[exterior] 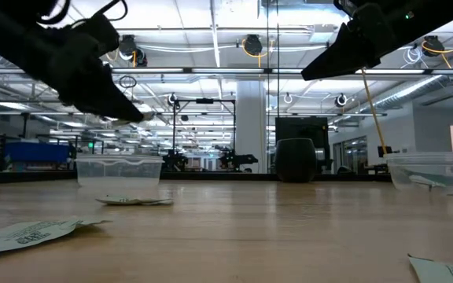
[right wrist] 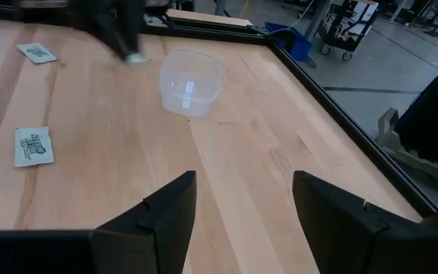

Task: Pick and place Stevia / Truvia into bins
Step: Put the white stevia packet into the transparent rectangular container

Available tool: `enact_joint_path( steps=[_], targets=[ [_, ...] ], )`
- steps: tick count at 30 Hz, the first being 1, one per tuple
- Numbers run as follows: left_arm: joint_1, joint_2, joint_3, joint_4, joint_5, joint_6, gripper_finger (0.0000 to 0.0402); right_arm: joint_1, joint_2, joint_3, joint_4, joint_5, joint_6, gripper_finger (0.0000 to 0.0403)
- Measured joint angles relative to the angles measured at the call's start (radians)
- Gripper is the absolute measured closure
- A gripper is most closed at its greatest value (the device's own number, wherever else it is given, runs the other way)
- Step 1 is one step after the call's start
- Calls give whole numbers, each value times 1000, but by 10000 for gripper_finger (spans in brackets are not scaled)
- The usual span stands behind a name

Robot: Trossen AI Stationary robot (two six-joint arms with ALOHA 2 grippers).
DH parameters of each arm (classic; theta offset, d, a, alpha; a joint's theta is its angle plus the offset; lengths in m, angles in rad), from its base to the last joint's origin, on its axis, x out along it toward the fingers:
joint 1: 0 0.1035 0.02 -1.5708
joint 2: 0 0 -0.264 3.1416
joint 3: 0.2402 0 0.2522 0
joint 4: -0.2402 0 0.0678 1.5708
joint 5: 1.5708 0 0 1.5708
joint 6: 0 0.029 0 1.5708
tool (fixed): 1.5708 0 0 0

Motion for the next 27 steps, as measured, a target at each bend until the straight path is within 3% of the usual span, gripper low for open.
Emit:
enact_joint_path(
  steps=[7,14,23,27],
  targets=[
    [168,-118,0,-285,-9,-149,338,0,0,0,0,0,0,193],
    [305,-115,0,-286,127,-126,284,0,0,0,0,0,5,193],
    [304,-98,0,-270,142,-154,159,0,0,0,0,0,1,193],
    [247,-98,0,-139,239,-100,129,0,0,-6,14,0,0,193]
  ],
)
